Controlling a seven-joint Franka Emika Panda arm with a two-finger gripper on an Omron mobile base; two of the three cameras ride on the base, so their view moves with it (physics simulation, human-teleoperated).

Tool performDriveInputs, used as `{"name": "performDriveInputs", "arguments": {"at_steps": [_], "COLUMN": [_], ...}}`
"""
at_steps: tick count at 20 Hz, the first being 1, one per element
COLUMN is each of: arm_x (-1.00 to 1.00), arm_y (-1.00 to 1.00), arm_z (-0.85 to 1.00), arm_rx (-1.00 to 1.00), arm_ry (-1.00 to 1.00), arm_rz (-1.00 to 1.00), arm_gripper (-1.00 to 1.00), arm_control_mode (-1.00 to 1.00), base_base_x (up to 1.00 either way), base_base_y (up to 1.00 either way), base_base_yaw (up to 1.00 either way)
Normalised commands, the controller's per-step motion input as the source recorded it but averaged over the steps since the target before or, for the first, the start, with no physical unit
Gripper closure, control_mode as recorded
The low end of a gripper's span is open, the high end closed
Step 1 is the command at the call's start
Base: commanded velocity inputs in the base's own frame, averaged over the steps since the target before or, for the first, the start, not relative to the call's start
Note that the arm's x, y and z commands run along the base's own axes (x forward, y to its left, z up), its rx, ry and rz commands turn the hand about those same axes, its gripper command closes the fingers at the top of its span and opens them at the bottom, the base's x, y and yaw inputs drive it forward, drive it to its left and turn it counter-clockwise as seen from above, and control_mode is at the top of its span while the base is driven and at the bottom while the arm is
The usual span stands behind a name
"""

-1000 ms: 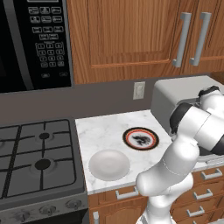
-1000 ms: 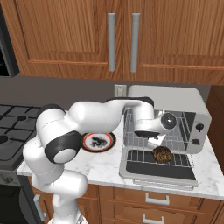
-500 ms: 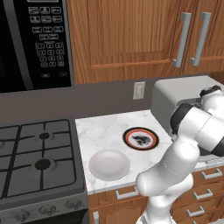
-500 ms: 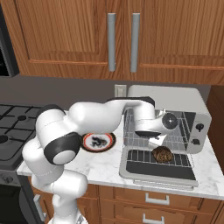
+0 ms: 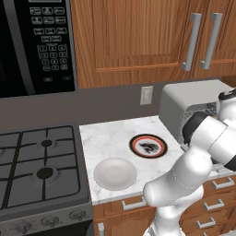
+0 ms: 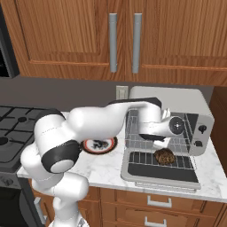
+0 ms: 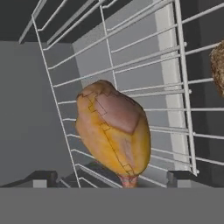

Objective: Open the toaster oven door. Place the bread on the bottom rack in the toaster oven and place the chicken drumstick on the top rack.

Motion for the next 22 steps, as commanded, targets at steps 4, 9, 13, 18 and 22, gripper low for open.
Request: {"name": "performDriveInputs", "arguments": {"at_steps": [4, 9, 13, 18, 22], "arm_x": [-0.22, -0.30, -0.41, -0.45, -0.43], "arm_y": [-0.10, -0.12, -0.20, -0.22, -0.17], "arm_z": [0.38, 0.25, 0.03, -0.06, -0.16], "arm_rx": [-0.06, -0.15, -0.15, -0.12, -0.16], "arm_ry": [-0.01, 0.04, 0.07, 0.02, 0.00], "arm_rz": [0.16, 0.28, 0.39, 0.45, 0.44], "arm_gripper": [-1.00, -1.00, -1.00, -1.00, -1.00], "arm_control_mode": [-1.00, -1.00, -1.00, -1.00, -1.00], "base_base_x": [0.00, 0.00, 0.00, 0.00, 0.00], "base_base_y": [0.00, 0.00, 0.00, 0.00, 0.00], "base_base_yaw": [0.00, 0.00, 0.00, 0.00, 0.00]}}
